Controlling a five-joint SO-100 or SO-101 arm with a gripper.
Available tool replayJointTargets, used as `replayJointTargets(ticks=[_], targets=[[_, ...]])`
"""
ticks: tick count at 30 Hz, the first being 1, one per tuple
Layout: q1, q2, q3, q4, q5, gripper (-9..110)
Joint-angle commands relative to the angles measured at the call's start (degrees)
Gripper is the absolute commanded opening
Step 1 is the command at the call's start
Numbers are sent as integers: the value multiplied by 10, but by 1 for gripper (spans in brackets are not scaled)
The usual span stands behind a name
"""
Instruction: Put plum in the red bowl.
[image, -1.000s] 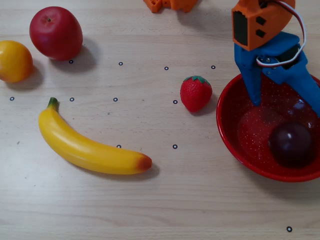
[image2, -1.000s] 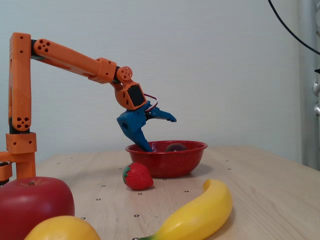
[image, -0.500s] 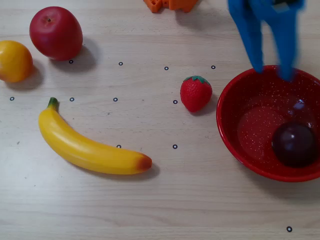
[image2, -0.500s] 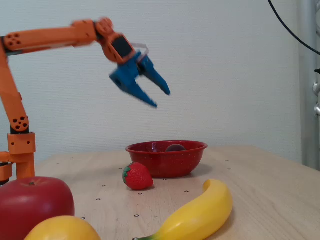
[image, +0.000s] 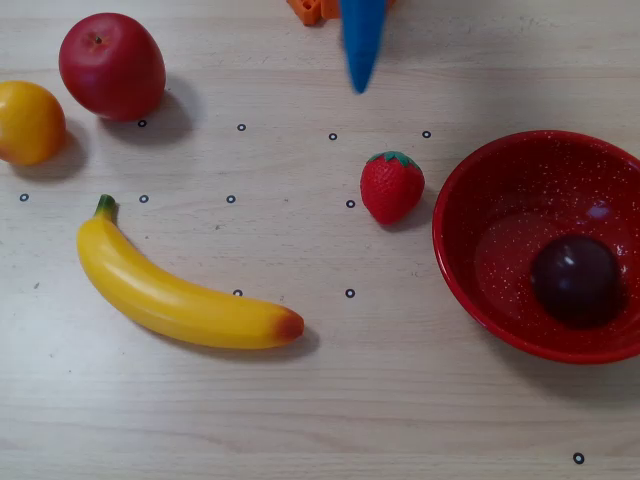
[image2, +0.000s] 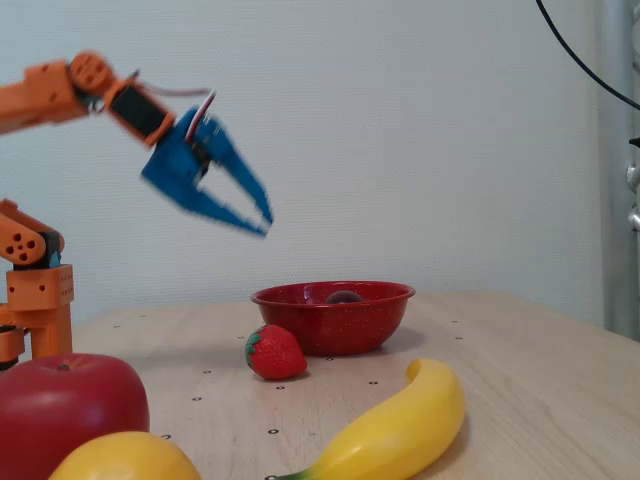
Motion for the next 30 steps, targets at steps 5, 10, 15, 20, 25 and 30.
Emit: replayJointTargets(ticks=[5,10,15,20,25,30], targets=[[-34,156,174,-145,-9,0],[-42,248,330,-259,-7,0],[-40,300,428,-308,-14,0],[-33,357,453,-207,-37,0],[-31,390,453,-96,-64,0],[-31,390,454,-25,-105,0]])
